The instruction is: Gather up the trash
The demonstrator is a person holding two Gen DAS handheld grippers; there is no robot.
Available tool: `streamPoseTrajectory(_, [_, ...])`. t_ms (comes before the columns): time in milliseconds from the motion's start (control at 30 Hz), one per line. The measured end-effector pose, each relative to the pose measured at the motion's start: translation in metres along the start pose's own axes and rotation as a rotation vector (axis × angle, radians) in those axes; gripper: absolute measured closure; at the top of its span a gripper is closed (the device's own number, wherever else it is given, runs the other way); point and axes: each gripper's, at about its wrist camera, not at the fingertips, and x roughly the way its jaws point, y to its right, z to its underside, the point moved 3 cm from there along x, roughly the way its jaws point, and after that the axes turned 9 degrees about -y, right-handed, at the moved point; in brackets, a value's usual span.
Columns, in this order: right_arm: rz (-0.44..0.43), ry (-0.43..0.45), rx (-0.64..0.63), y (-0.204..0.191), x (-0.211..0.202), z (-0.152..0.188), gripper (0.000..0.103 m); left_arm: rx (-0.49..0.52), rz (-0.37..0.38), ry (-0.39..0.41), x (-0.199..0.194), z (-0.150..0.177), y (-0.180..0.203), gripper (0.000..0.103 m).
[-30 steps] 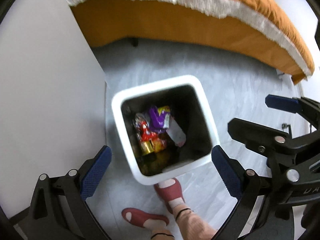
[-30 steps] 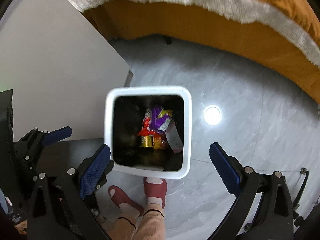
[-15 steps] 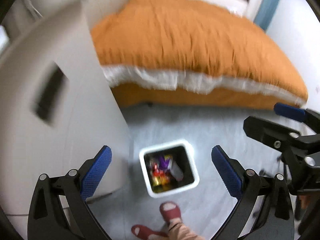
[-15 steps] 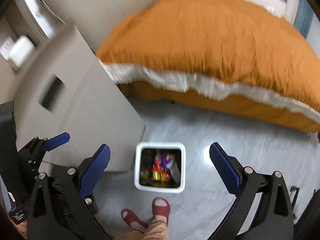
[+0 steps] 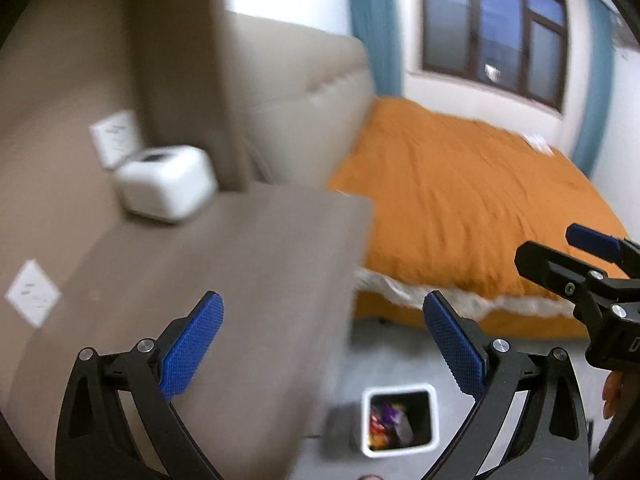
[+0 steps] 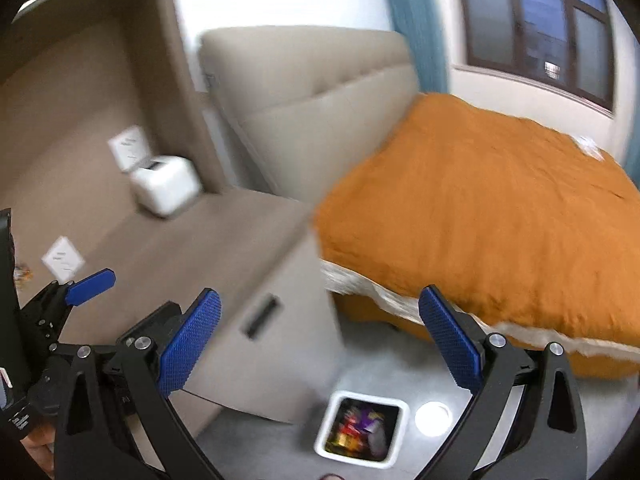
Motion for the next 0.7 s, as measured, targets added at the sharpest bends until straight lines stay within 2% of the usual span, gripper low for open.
streamPoseTrajectory(67, [-0.026, 0.023, -0.038, -0.025, -0.003, -0.013, 0.004, -0.047, -0.040, 0.035, -0.023, -0.005, -0.028, 0.005])
streamPoseTrajectory(200, [-0.139, 0.065, -0.114, -0.082, -0.009, -0.037, 0.004, -0.120, -0.150, 0.080, -0.060, -0.005, -0.081, 0.005])
streamPoseTrajectory(367, [-0.250, 0.090, -0.203, -0.149, -0.014, -0.050, 0.004, -0.224, -0.269, 0.126, -0.102, 0.002, -0.140, 0.005])
streamPoseTrajectory(500, [-0.322, 0.101, -0.258, -0.195, -0.022, -0.052, 0.004, -0.258, -0.320, 0.149, -0.123, 0.010, -0.167, 0.005])
streamPoseTrajectory(700, [-0.329, 0.162, -0.337, -0.239, -0.037, -0.053, 0.004, -0.302, -0.354, 0.178, -0.144, 0.021, -0.193, 0.005])
